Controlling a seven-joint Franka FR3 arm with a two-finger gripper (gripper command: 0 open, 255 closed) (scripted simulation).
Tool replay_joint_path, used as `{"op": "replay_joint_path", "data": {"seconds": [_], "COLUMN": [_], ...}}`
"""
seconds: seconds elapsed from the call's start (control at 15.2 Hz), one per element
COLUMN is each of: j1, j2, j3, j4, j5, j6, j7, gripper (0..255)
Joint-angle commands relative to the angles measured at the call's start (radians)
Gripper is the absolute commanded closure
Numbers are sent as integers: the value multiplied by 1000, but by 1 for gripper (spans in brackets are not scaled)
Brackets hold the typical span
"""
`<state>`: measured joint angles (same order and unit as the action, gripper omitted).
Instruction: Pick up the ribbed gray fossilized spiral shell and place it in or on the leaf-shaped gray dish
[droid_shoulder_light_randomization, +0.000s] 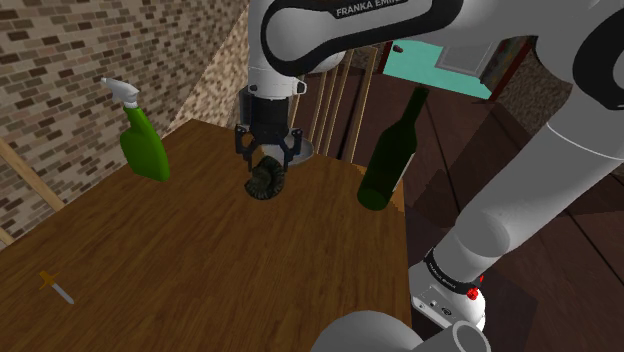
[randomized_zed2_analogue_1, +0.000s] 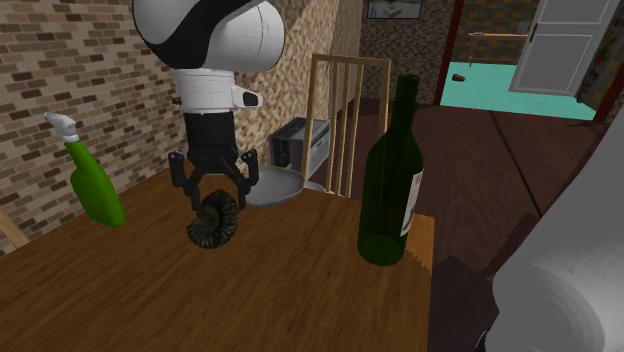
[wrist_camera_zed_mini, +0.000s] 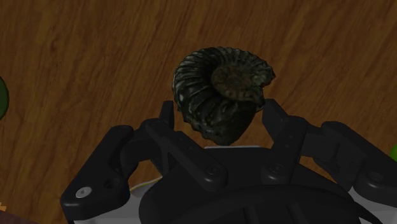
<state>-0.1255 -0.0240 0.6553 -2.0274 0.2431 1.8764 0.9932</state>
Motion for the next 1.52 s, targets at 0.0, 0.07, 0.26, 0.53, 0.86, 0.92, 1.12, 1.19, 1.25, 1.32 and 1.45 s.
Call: {"op": "replay_joint_path", "data": {"seconds": [0.0, 0.07, 0.26, 0.53, 0.86, 0.92, 1.12, 1.19, 1.25, 1.32, 1.45], "j1": [-2, -2, -14, -57, -104, -113, -137, -144, -150, -155, -155], "j2": [-8, -12, -10, 31, 103, 120, 176, 196, 217, 234, 237], "j3": [-2, -3, -16, -58, -107, -116, -141, -150, -158, -164, -165], "j4": [21, 31, 57, 102, 185, 205, 274, 300, 327, 349, 327], "j5": [3, 4, -3, -41, -95, -106, -141, -153, -165, -173, -175], "j6": [-29, -42, -70, -96, -133, -141, -168, -178, -189, -197, -172], "j7": [1, 2, -14, -82, -157, -171, -210, -222, -234, -243, -245], "gripper": [255, 255, 255, 255, 255, 255, 255, 255, 255, 255, 255]}}
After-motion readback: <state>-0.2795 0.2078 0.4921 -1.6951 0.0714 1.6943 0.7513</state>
